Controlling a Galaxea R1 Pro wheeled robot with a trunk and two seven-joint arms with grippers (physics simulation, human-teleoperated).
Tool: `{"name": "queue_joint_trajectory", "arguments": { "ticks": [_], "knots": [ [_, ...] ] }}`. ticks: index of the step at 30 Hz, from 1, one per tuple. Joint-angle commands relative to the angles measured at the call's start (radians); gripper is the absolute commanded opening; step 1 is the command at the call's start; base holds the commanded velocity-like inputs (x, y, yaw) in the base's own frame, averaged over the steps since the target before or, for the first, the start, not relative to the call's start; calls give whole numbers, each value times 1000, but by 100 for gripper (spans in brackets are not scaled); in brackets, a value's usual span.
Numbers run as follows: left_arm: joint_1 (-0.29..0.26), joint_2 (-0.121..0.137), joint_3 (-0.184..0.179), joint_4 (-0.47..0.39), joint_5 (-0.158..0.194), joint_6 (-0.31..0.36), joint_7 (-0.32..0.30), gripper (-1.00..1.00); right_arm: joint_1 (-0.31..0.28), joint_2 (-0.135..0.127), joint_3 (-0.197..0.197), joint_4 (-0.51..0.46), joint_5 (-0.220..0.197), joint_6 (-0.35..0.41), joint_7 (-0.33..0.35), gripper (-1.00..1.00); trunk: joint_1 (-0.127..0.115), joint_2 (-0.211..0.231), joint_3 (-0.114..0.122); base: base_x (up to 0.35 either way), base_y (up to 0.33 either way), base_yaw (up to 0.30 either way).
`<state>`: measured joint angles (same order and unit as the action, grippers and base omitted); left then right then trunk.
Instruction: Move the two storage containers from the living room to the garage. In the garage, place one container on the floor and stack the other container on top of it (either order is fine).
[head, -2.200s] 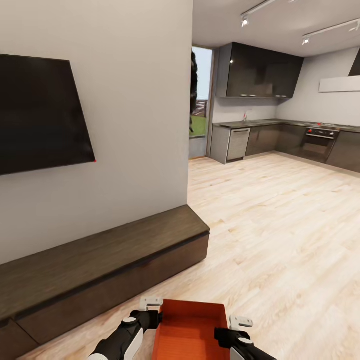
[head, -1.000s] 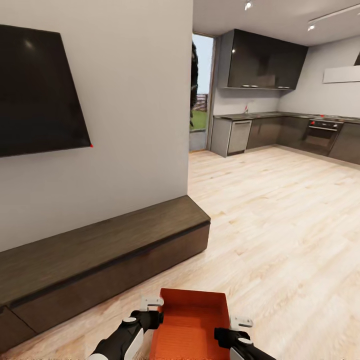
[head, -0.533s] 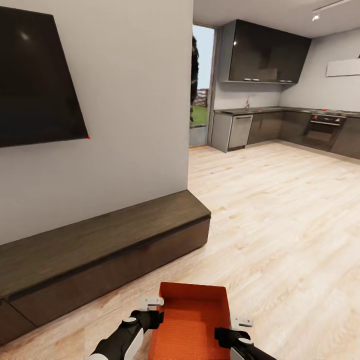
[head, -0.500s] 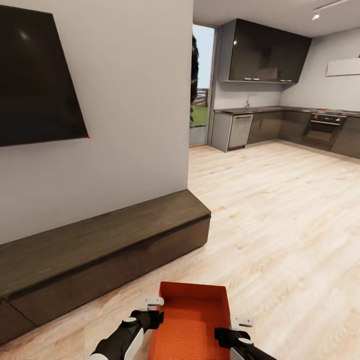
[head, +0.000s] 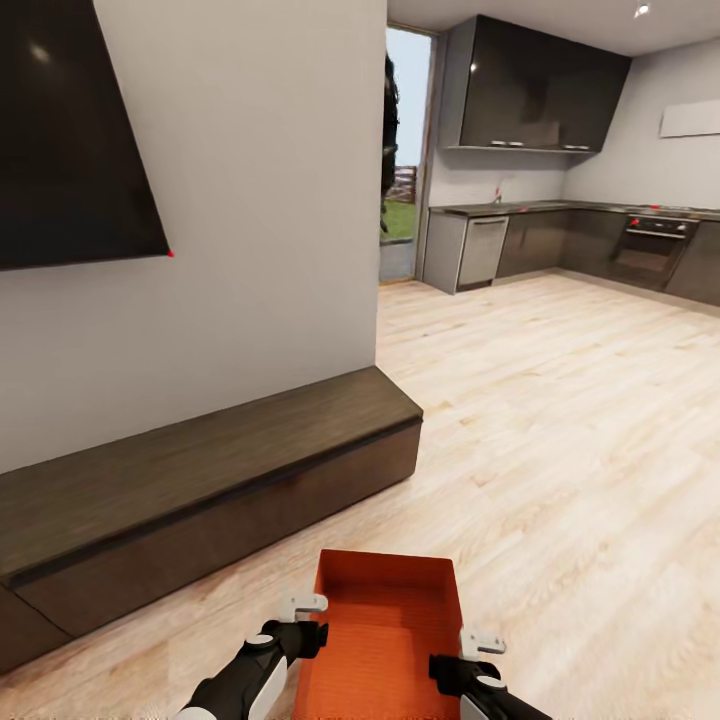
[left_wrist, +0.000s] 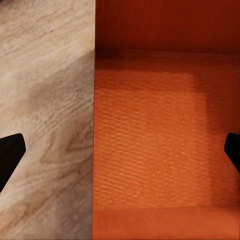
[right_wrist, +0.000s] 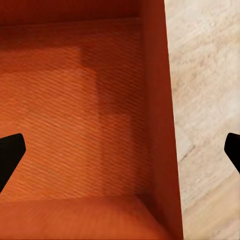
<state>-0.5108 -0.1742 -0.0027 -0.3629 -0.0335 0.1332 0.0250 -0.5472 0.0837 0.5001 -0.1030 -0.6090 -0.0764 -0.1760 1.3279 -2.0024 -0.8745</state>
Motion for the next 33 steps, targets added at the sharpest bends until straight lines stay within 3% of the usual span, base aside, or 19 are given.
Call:
{"name": "queue_joint_trajectory", "arguments": {
  "ticks": [1, 9, 33],
  "knots": [
    [0, 0, 0, -2, -3, 6, 2, 100, 0, 0, 9, 0, -9, -3, -4, 100, 4, -8, -6, 0, 0, 0],
    [0, 0, 0, -2, -3, 6, 1, 100, -1, 1, 9, 0, -9, -3, -4, 100, 27, -50, -38, 0, 0, 0],
    [0, 0, -2, 1, -5, 5, 1, 100, 0, -1, 8, 0, -9, -5, -3, 100, 27, -50, -57, 0, 0, 0]
  ]
}}
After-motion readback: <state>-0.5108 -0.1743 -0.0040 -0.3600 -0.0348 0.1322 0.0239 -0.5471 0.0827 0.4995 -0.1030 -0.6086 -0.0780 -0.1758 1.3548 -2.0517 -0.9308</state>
